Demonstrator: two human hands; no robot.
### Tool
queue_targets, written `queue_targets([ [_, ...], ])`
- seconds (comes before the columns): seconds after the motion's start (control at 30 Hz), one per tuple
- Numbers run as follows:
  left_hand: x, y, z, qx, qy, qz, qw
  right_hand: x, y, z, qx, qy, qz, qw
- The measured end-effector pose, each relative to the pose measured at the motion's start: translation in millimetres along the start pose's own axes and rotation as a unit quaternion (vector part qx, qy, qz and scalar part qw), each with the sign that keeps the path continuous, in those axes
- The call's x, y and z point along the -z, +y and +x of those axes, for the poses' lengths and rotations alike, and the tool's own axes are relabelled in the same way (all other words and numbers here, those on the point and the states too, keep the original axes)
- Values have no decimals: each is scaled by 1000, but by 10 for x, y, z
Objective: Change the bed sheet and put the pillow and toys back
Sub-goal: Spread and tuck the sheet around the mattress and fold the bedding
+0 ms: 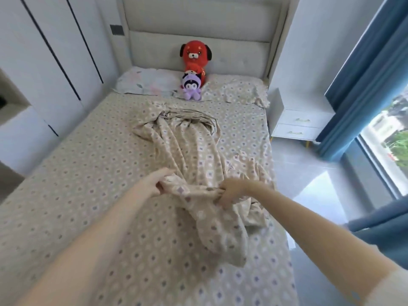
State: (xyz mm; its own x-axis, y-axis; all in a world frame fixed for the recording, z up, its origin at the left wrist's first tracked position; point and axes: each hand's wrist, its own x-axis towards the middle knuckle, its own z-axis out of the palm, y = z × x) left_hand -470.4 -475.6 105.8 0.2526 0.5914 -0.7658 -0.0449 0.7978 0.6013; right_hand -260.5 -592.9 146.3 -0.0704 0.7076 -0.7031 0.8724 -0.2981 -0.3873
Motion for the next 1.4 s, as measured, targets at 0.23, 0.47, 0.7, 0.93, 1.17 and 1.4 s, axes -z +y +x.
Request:
queue_targets([
  [0.23, 673, 283, 290, -25, 21, 144, 989, -248, -457, 286, -58, 66, 292, 952],
  [0.47, 1361, 684, 375, -137, -9, 278, 951, -523, -1224, 614, -136, 162, 164, 963],
  [0.7, 1765, 1085, 280, -266, -104, 418, 862, -632, -1786, 466, -175, -42, 242, 954],
  [0.93, 1991, 1206, 200, -315, -140, 523, 779, -696, -1972, 655, -239, 37, 44, 969],
  [1.17, 2459, 1373, 269, -314, -236, 603, 695, -964, -2233, 699, -239, 111, 107, 959],
  [1.4, 3063, 1590, 443, -410, -249, 786, 389, -1403, -2975, 877, -291, 115, 108, 944],
])
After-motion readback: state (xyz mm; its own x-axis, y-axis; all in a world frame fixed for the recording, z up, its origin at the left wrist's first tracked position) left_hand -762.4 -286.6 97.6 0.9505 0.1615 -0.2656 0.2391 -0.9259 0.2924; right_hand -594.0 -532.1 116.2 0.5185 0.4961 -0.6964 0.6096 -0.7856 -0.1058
